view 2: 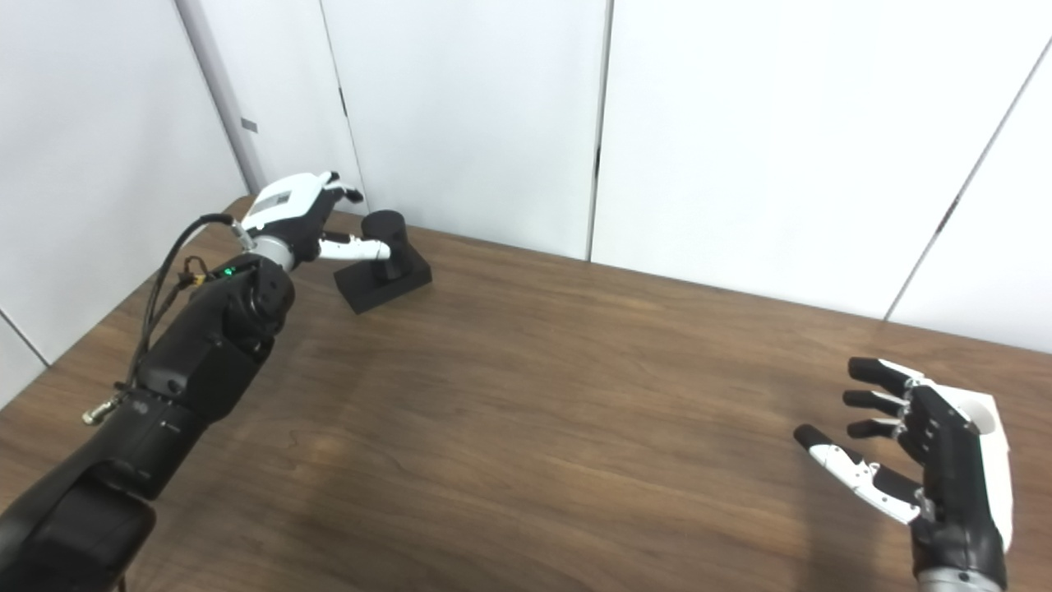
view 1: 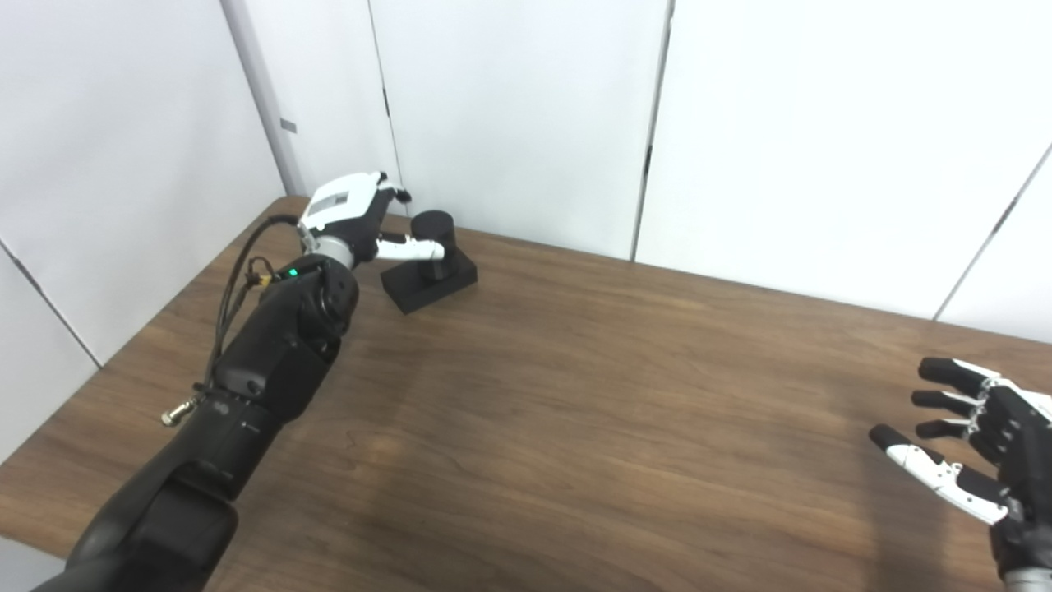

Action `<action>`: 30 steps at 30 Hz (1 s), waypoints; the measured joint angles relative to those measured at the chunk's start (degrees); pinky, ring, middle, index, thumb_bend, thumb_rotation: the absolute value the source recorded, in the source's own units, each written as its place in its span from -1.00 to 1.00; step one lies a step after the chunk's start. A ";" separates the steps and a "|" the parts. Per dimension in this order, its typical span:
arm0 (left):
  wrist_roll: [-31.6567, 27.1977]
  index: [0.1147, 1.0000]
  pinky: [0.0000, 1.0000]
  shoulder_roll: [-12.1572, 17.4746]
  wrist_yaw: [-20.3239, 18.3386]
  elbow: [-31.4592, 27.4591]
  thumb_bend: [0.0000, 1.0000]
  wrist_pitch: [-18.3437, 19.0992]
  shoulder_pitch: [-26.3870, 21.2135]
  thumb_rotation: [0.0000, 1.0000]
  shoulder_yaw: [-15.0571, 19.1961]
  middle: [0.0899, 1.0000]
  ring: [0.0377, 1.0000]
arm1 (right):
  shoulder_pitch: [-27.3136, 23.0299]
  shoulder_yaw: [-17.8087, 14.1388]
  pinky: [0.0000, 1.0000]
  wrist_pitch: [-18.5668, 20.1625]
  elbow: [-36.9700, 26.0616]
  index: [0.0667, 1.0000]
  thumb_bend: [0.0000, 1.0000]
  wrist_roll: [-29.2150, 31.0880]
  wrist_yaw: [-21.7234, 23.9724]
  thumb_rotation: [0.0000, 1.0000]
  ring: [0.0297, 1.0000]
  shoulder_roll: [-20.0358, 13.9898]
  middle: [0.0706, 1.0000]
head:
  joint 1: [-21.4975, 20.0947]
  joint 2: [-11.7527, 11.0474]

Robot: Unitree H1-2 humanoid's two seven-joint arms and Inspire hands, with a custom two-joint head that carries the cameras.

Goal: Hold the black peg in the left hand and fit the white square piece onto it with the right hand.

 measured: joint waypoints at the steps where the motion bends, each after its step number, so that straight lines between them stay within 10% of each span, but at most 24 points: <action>1: 0.00 0.64 0.70 0.00 0.00 0.17 1.00 0.15 -0.01 0.24 -0.01 1.00 1.00 | 0.00 0.00 0.01 0.00 -0.01 0.28 0.10 0.01 0.00 -1.00 0.28 0.00 0.39 | 0.00 0.00; 30: -0.32 0.71 0.74 -0.08 0.54 8.35 1.00 0.99 0.00 0.22 -3.18 1.00 1.00 | 0.02 -0.27 0.01 1.01 -0.33 0.27 0.10 -0.28 -0.16 -1.00 0.27 0.31 0.38 | -0.79 0.88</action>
